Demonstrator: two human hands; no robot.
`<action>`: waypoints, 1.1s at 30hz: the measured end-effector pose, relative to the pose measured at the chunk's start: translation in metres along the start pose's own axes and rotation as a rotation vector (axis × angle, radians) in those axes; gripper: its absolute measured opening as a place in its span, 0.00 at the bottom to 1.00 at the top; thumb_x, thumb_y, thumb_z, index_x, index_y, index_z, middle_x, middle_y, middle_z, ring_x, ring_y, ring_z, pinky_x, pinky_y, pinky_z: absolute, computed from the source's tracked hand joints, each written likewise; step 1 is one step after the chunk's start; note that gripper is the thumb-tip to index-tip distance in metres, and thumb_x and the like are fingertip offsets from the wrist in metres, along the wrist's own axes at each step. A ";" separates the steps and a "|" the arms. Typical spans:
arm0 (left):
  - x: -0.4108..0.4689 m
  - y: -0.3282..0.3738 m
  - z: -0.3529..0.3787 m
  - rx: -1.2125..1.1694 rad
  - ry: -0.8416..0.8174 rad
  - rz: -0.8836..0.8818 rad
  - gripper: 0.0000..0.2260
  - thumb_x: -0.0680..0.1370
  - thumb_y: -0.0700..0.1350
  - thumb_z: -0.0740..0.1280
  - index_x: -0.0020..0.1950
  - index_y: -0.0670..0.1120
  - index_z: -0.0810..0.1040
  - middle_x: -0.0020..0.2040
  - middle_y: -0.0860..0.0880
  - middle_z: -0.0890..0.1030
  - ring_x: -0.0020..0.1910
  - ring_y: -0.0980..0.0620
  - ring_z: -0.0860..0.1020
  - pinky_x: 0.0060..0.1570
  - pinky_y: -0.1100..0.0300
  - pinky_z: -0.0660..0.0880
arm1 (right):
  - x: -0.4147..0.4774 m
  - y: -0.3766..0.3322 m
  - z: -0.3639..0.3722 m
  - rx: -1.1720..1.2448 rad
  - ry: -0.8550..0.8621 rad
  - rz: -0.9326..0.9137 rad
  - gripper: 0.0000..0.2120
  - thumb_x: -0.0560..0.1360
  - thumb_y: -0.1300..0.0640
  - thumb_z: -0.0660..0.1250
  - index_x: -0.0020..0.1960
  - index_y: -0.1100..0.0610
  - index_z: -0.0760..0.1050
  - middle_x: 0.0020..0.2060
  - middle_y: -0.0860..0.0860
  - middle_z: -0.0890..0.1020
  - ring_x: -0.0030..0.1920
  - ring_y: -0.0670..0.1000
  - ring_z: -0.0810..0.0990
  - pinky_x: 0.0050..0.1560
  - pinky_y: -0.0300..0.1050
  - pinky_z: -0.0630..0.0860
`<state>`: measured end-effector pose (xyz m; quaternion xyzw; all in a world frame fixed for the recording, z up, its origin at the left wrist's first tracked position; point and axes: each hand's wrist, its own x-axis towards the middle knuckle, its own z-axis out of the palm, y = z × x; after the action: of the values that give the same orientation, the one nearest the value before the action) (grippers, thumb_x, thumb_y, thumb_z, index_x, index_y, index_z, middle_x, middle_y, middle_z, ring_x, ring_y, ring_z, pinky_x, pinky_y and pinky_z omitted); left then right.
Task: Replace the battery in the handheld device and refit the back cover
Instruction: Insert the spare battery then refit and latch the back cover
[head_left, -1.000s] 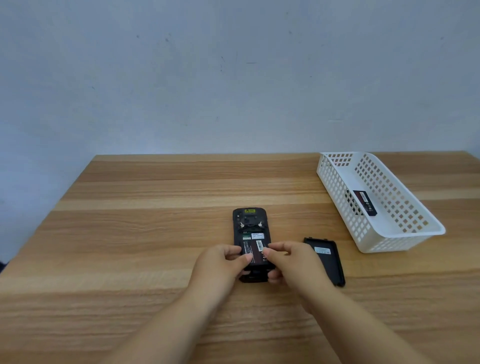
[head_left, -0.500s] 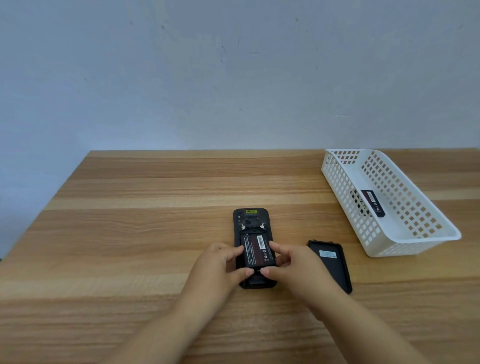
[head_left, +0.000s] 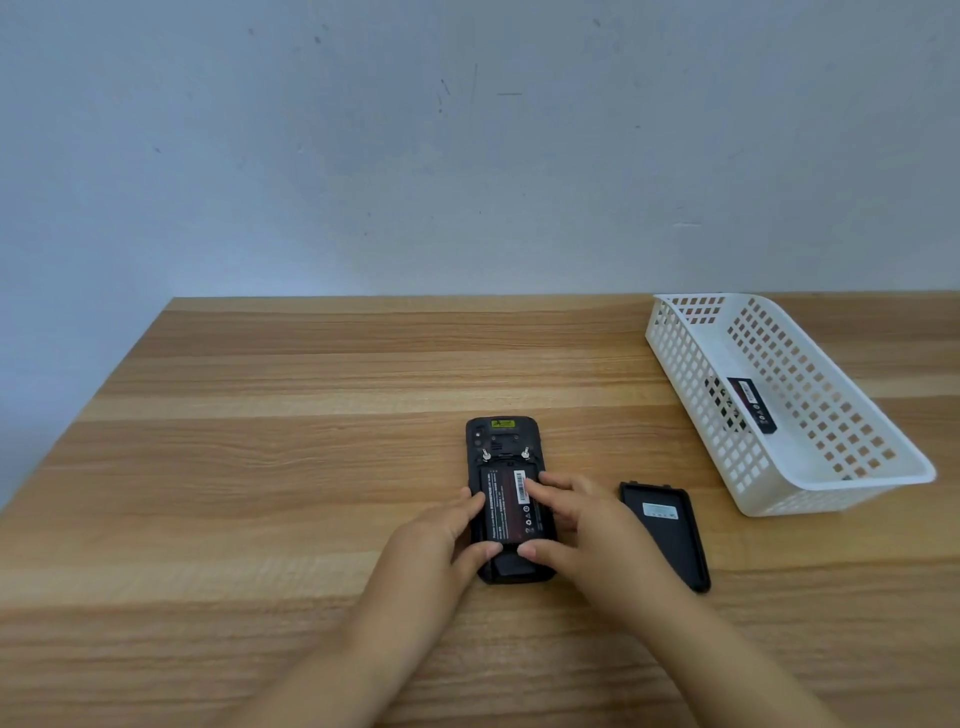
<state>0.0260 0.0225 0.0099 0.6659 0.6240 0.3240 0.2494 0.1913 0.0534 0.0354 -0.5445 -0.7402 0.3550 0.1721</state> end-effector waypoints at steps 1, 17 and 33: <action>0.000 0.000 0.000 0.004 0.005 0.013 0.23 0.72 0.42 0.70 0.65 0.46 0.69 0.68 0.47 0.69 0.65 0.59 0.65 0.54 0.85 0.49 | 0.000 0.002 -0.001 -0.019 -0.006 -0.009 0.29 0.72 0.53 0.70 0.71 0.47 0.64 0.69 0.40 0.66 0.68 0.43 0.66 0.72 0.41 0.62; 0.001 0.002 -0.001 0.089 0.001 0.015 0.23 0.74 0.47 0.67 0.67 0.49 0.67 0.66 0.49 0.71 0.64 0.56 0.70 0.51 0.84 0.53 | -0.004 0.017 0.008 -0.096 0.180 -0.112 0.25 0.74 0.50 0.67 0.69 0.50 0.67 0.62 0.48 0.76 0.63 0.44 0.72 0.54 0.22 0.57; -0.003 0.001 -0.002 0.069 0.024 0.035 0.10 0.73 0.45 0.69 0.54 0.51 0.80 0.54 0.52 0.82 0.53 0.56 0.77 0.47 0.81 0.62 | -0.004 0.019 0.009 -0.159 0.143 -0.209 0.14 0.67 0.52 0.70 0.49 0.57 0.84 0.55 0.54 0.83 0.55 0.53 0.82 0.58 0.35 0.68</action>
<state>0.0250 0.0188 0.0120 0.6809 0.6260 0.3148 0.2131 0.2000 0.0496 0.0161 -0.5005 -0.8044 0.2356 0.2168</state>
